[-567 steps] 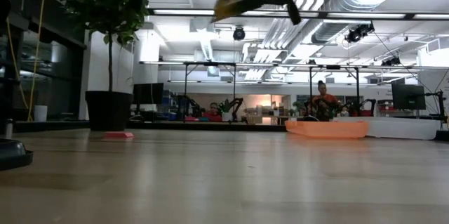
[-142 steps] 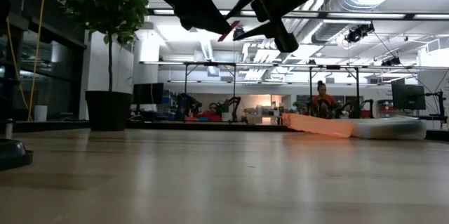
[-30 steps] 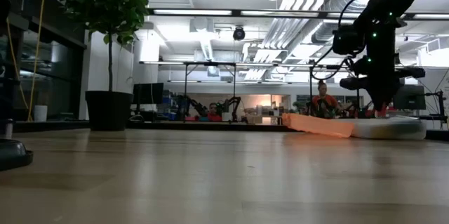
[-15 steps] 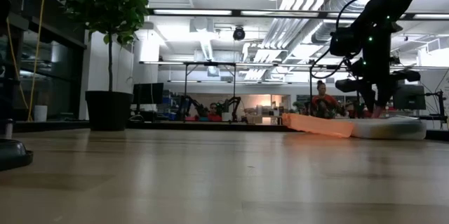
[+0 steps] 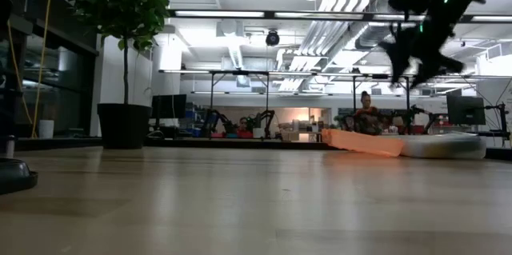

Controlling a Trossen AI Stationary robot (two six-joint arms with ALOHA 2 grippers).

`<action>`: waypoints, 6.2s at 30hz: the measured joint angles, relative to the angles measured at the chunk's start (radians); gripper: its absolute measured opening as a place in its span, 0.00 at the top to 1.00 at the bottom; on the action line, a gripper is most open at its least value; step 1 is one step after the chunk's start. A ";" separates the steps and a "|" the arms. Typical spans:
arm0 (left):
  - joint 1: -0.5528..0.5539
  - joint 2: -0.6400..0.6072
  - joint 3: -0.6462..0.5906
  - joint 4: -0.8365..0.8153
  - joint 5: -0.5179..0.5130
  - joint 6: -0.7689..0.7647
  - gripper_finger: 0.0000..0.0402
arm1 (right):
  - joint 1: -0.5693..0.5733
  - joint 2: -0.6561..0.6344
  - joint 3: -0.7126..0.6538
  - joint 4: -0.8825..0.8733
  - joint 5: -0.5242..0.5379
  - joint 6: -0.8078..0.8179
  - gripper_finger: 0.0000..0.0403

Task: Pack school essentials
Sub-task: Return to Home Position

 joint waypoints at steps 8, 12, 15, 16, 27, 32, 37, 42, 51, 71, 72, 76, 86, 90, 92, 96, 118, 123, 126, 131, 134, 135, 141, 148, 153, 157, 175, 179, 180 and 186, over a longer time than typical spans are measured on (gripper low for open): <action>0.000 0.000 0.000 0.000 0.033 -0.001 0.54 | 0.345 -0.200 0.002 0.610 -0.218 -0.044 0.54; 0.000 -0.004 0.000 0.000 0.032 0.002 0.54 | 0.513 -0.190 0.002 0.852 -0.256 -0.256 0.54; 0.000 -0.012 0.000 0.000 0.032 0.002 0.54 | 0.602 -0.180 0.002 0.883 -0.284 -0.385 0.54; 0.000 -0.016 0.000 -0.002 0.032 0.002 0.54 | 0.623 -0.180 0.002 0.879 -0.284 -0.411 0.54; 0.000 -0.046 0.000 -0.017 0.052 0.021 0.54 | 0.698 -0.181 0.002 0.883 -0.270 -0.440 0.55; 0.000 -0.046 0.000 -0.018 0.052 0.029 0.54 | 0.723 -0.181 0.002 0.883 -0.271 -0.447 0.61; 0.000 -0.046 0.000 -0.025 0.052 0.029 0.54 | 0.744 -0.181 0.002 0.878 -0.276 -0.447 0.74; 0.000 -0.046 0.000 -0.025 0.052 0.029 0.54 | 0.750 -0.186 0.002 0.872 -0.313 -0.411 0.93; 0.000 -0.064 0.000 -0.026 0.068 0.029 0.54 | 0.749 -0.274 0.002 0.796 -0.320 -0.377 0.99; -0.001 -0.197 -0.168 -0.131 0.211 0.113 0.99 | 0.749 -0.294 0.002 0.755 -0.335 -0.386 1.00; -0.001 -0.217 -0.213 -0.092 0.215 0.102 0.99 | 0.749 -0.294 0.002 0.755 -0.335 -0.386 1.00; 0.011 -0.311 -0.368 0.009 0.219 0.059 1.00 | 0.749 -0.294 0.002 0.755 -0.337 -0.365 1.00; 0.086 -0.536 -0.605 0.037 0.243 -0.085 1.00 | 0.749 -0.294 0.002 0.755 -0.342 -0.279 1.00; 0.112 -0.572 -0.606 -0.014 0.258 -0.056 1.00 | 0.749 -0.294 0.002 0.755 -0.339 -0.280 1.00; 0.123 -0.580 -0.606 -0.051 0.258 -0.044 1.00 | 0.749 -0.294 0.002 0.755 -0.332 -0.281 1.00; 0.143 -0.589 -0.606 -0.226 0.251 -0.023 1.00 | 0.749 -0.294 0.002 0.755 -0.330 -0.281 1.00; 0.191 -0.582 -0.607 -0.225 0.236 -0.050 1.00 | 0.752 -0.416 0.000 0.640 -0.335 -0.280 1.00; 0.191 -0.582 -0.607 -0.225 0.236 -0.050 1.00 | 0.768 -0.493 -0.132 0.734 -0.348 -0.307 1.00; 0.191 -0.582 -0.607 -0.225 0.236 -0.050 1.00 | 0.776 -0.551 -0.286 0.880 -0.353 -0.241 1.00; 0.191 -0.582 -0.607 -0.225 0.236 -0.050 1.00 | 0.765 -0.690 -0.442 0.929 -0.360 -0.194 1.00; 0.191 -0.582 -0.607 -0.225 0.236 -0.050 1.00 | 0.765 -0.786 -0.505 0.945 -0.341 -0.192 1.00; 0.191 -0.582 -0.607 -0.225 0.236 -0.050 1.00 | 0.766 -0.816 -0.529 0.960 -0.329 -0.192 1.00; 0.190 -0.582 -0.607 -0.225 0.236 -0.050 1.00 | 0.796 -0.920 -0.692 1.144 -0.278 -0.184 1.00; 0.190 -0.582 -0.607 -0.224 0.236 -0.050 1.00 | 0.823 -0.918 -0.694 1.057 -0.301 -0.284 1.00; 0.190 -0.582 -0.607 -0.224 0.236 -0.050 1.00 | 0.813 -0.918 -0.694 0.942 -0.317 -0.427 1.00; 0.190 -0.582 -0.607 -0.224 0.236 -0.050 1.00 | 0.805 -0.919 -0.694 0.836 -0.327 -0.440 1.00; 0.190 -0.582 -0.607 -0.224 0.236 -0.050 1.00 | 0.805 -0.896 -0.694 0.733 -0.269 -0.421 1.00; 0.190 -0.582 -0.607 -0.224 0.236 -0.050 1.00 | 0.805 -0.896 -0.694 0.733 -0.269 -0.324 1.00; 0.190 -0.582 -0.607 -0.224 0.236 -0.050 1.00 | 0.805 -0.896 -0.694 0.732 -0.269 -0.302 1.00; 0.190 -0.582 -0.607 -0.224 0.236 -0.050 1.00 | 0.805 -0.895 -0.693 0.732 -0.269 -0.221 1.00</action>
